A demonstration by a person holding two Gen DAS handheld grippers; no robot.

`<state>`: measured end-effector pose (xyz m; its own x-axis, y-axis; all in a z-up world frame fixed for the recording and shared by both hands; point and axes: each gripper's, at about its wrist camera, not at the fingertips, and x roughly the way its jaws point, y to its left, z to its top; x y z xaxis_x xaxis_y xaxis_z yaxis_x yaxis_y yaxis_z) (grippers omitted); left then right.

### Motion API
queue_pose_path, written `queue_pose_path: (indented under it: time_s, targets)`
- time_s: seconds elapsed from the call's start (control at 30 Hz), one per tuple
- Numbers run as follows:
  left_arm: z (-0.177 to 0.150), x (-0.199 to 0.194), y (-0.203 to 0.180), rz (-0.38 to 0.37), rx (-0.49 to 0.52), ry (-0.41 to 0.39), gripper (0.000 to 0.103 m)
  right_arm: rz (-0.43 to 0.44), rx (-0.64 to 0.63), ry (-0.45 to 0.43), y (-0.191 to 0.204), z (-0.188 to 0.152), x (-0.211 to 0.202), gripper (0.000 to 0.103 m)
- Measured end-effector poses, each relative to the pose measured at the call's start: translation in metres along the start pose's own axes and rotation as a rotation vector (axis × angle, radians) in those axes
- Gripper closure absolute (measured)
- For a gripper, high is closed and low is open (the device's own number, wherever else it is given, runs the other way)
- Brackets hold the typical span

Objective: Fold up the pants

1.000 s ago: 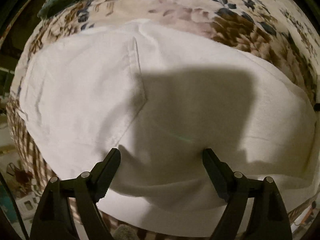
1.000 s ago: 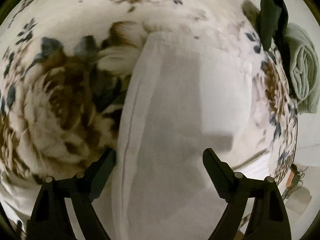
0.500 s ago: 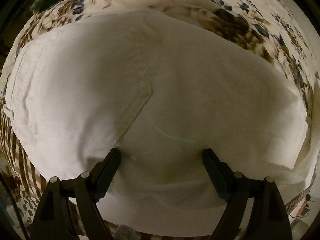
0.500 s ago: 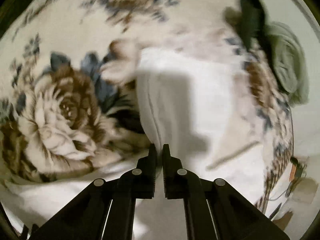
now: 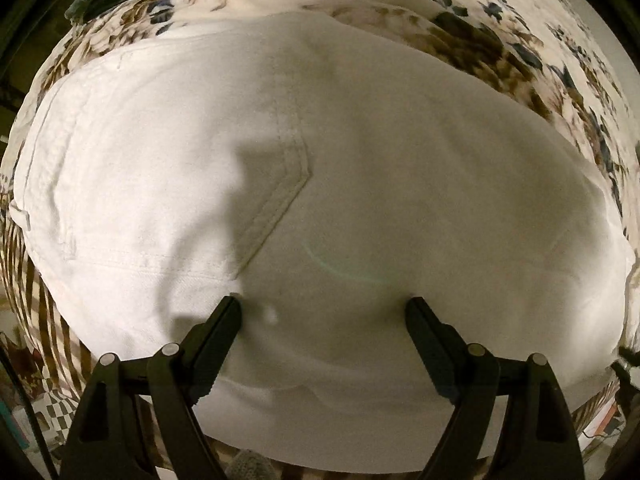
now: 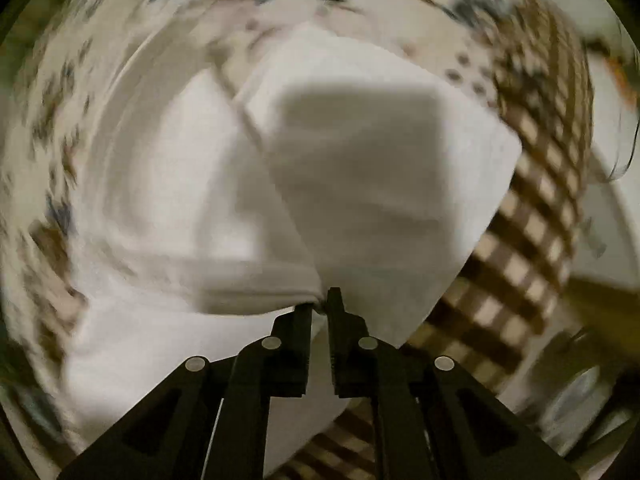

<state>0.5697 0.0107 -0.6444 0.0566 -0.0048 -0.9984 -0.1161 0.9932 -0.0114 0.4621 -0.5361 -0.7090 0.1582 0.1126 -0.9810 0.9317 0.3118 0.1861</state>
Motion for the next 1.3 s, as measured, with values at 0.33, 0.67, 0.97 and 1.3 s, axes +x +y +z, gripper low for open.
queue_pose_path:
  time_s: [0.33, 0.67, 0.97, 1.3]
  targets:
    - [-0.006, -0.008, -0.018, 0.034, -0.011, -0.022, 0.019, -0.369, -0.741, -0.253, 0.112, -0.041, -0.020, 0.038]
    - [-0.007, -0.011, -0.036, 0.044, -0.013, -0.021, 0.019, -0.649, -1.173, -0.301, 0.187, -0.072, 0.047, 0.067]
    - [-0.014, -0.013, -0.034, 0.039, -0.016, -0.030, 0.019, -0.428, -0.743, -0.389, 0.135, -0.002, -0.032, 0.098]
    - [-0.024, -0.018, -0.035, 0.048, -0.025, -0.039, 0.019, -0.051, -0.031, -0.039, -0.027, 0.075, -0.001, 0.066]
